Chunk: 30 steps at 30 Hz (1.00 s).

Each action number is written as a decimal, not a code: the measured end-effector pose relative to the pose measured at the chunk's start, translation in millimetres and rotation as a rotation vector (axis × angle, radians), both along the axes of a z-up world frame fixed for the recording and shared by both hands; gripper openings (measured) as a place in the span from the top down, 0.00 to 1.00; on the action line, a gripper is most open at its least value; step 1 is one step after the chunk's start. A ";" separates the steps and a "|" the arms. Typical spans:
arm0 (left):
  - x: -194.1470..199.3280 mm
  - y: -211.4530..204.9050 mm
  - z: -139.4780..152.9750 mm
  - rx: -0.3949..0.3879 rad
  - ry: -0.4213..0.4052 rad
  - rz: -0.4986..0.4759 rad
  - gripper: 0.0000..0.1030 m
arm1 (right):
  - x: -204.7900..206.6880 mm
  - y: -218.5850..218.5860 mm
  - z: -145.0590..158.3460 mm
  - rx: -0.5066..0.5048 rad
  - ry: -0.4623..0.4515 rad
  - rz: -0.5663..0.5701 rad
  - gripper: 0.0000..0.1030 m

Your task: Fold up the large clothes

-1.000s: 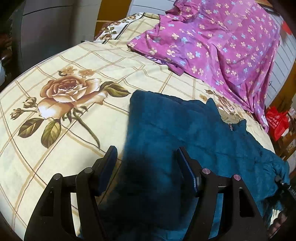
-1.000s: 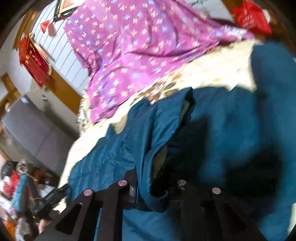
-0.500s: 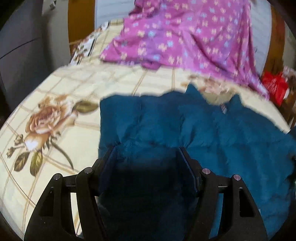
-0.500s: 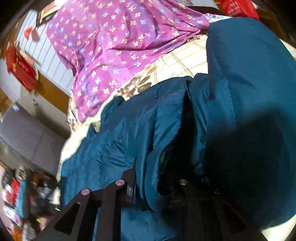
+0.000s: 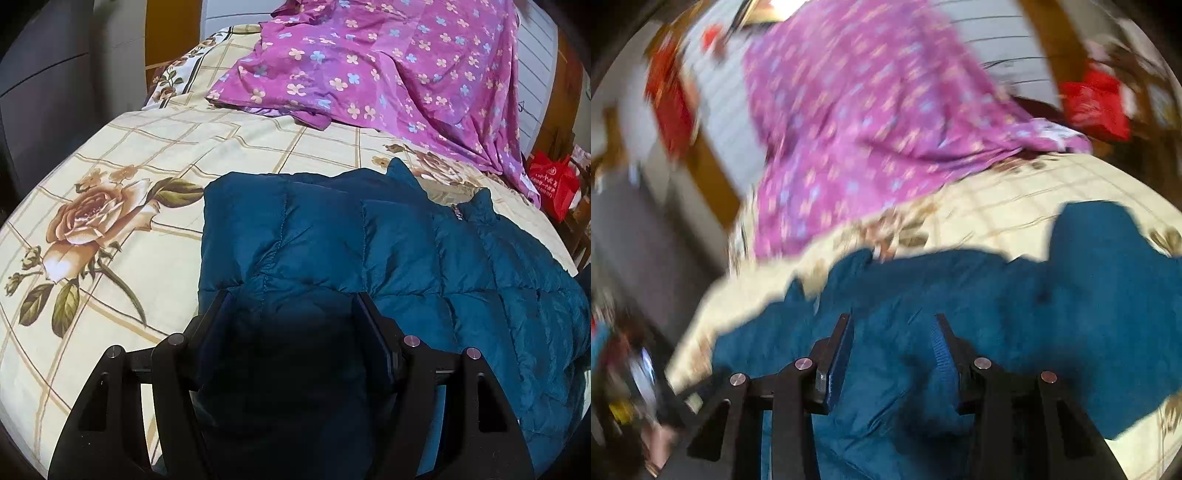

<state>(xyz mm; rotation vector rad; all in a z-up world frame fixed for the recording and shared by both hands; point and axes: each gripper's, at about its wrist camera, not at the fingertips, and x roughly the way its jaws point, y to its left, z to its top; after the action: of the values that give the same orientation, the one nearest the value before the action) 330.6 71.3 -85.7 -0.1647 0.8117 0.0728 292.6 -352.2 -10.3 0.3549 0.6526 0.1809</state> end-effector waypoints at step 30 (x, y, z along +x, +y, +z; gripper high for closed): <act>14.0 16.2 7.3 -0.070 0.065 0.080 0.16 | 69.1 14.3 -42.1 -0.129 0.229 -0.079 0.58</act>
<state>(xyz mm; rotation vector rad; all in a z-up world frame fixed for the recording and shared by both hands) 344.6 87.5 -78.4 -0.2625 0.8726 0.1258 361.7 -337.9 -52.3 0.2789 0.8706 0.0218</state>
